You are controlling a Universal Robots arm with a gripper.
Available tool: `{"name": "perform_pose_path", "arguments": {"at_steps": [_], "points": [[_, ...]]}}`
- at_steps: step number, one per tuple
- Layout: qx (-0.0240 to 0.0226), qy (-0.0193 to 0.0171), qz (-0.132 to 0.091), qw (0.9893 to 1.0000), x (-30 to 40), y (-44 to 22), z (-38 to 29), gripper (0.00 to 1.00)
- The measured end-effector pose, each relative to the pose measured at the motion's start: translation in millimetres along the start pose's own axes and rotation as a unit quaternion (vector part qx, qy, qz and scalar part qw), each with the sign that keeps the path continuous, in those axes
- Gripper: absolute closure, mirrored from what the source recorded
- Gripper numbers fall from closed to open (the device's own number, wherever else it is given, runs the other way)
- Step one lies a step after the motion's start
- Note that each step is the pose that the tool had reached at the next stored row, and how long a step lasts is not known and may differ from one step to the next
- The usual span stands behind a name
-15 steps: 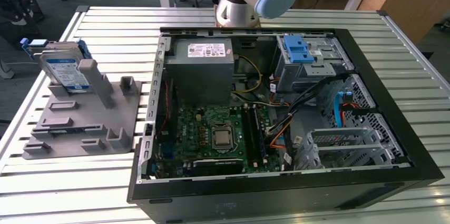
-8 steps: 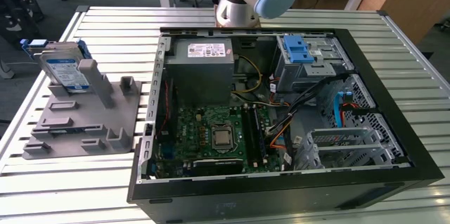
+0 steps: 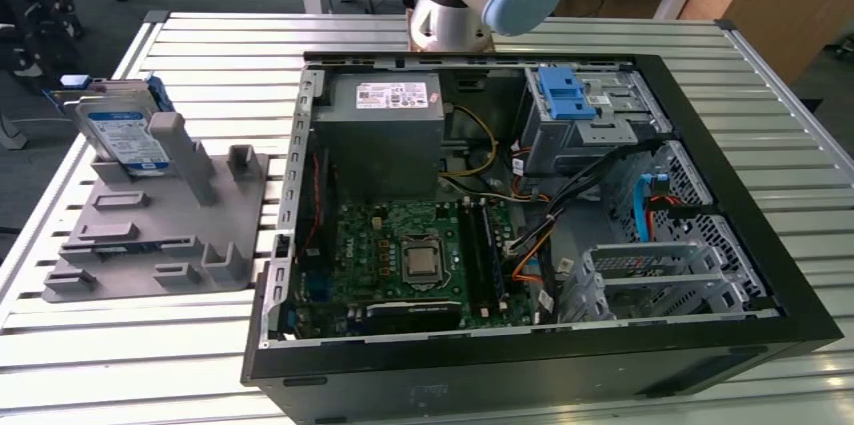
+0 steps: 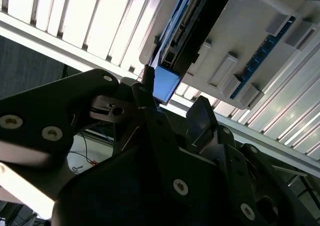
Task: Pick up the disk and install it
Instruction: 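Pick up the disk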
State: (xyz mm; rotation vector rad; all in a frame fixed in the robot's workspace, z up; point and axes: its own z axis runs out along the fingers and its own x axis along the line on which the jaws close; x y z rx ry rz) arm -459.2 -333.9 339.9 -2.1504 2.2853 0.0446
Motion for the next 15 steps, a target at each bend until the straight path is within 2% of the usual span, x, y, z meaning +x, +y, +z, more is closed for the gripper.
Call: {"name": "perform_pose_path", "arguments": {"at_steps": [7,15], "points": [[0.0000,0.0000,-0.001,1.0000,-0.4,-0.2,12.3,0.47],[0.0000,0.0000,-0.001,1.0000,-0.4,-0.2,13.1,0.47]]}}
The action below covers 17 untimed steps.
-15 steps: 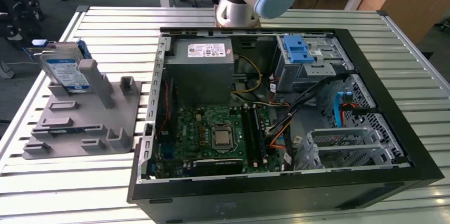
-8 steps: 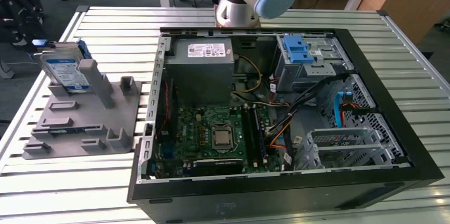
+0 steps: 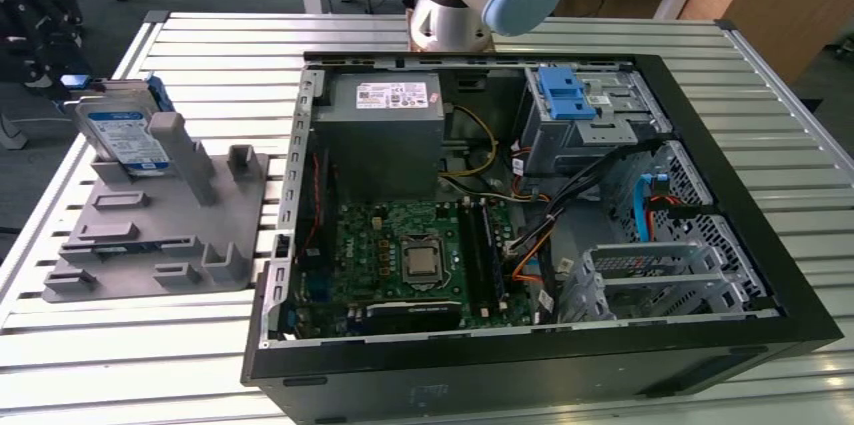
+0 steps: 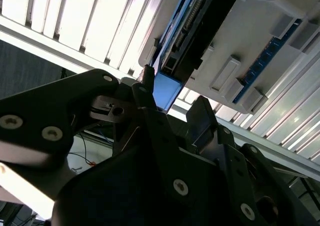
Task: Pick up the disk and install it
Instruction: 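Pick up the disk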
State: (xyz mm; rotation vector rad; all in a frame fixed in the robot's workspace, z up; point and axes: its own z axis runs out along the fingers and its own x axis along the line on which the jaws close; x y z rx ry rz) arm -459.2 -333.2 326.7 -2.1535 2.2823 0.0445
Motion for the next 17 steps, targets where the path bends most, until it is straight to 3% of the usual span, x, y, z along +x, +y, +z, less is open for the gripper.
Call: {"name": "perform_pose_path", "arguments": {"at_steps": [17], "points": [[-0.0001,0.0001,-0.003,1.0000,0.1,0.0,2.6,0.47]]}}
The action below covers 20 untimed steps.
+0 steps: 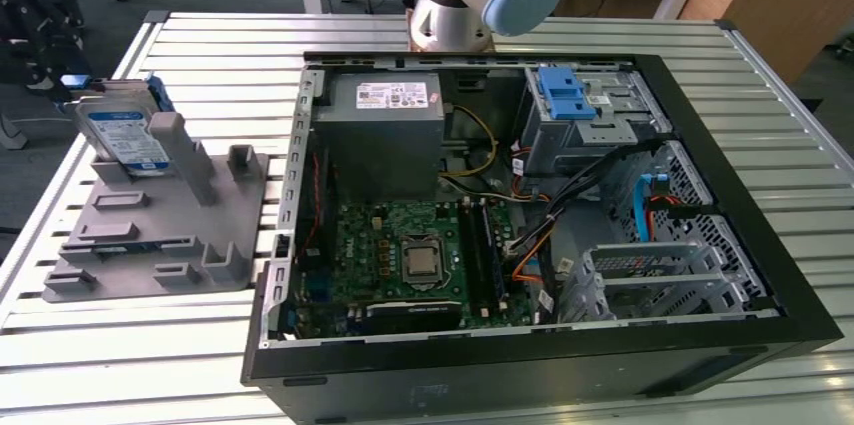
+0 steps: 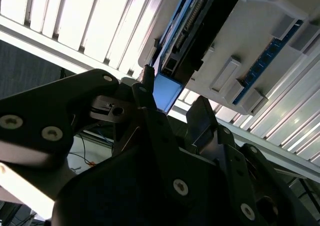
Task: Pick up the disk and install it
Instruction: 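Pick up the disk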
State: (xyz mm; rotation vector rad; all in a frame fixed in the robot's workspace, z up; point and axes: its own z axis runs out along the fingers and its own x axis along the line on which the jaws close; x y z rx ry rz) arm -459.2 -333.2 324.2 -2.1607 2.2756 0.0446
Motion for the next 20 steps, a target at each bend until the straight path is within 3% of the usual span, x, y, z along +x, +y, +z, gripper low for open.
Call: {"name": "perform_pose_path", "arguments": {"at_steps": [8,20], "points": [[-0.0001,0.0001,-0.005,1.0000,0.0,-0.1,5.7,0.47],[-0.0001,0.0001,-0.006,1.0000,0.3,4.5,23.6,0.47]]}}
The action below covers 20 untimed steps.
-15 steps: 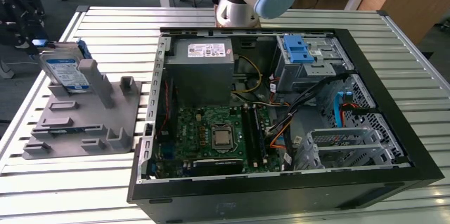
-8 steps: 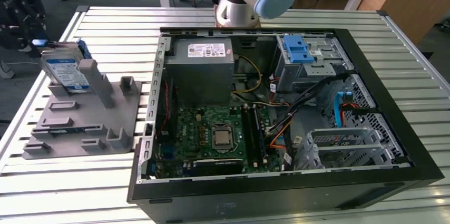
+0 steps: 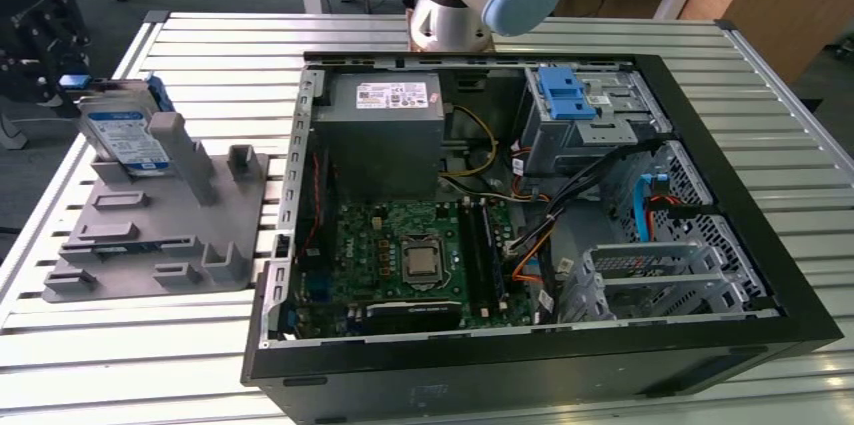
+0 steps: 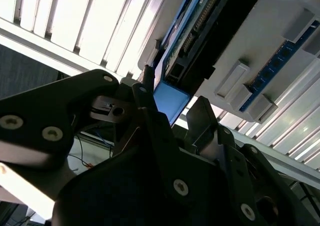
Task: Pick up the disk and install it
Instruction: 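Pick up the disk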
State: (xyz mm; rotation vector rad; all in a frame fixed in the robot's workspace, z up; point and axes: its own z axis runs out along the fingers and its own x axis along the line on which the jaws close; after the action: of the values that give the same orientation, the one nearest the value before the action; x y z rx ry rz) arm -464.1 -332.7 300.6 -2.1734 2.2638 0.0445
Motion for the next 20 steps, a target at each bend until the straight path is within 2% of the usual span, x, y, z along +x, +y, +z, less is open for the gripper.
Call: {"name": "perform_pose_path", "arguments": {"at_steps": [8,9,10,11,20], "points": [[0.0000,0.0002,0.000,1.0000,0.1,-0.1,5.9,0.48],[0.0000,0.0003,0.000,1.0000,0.2,-0.1,6.6,0.55],[-0.0001,0.0005,0.000,1.0000,0.2,-0.1,7.2,0.55],[-0.0001,0.0006,0.000,1.0000,0.2,-0.1,7.7,0.62],[0.0000,0.0008,0.000,1.0000,0.2,-0.2,8.3,0.60]]}}
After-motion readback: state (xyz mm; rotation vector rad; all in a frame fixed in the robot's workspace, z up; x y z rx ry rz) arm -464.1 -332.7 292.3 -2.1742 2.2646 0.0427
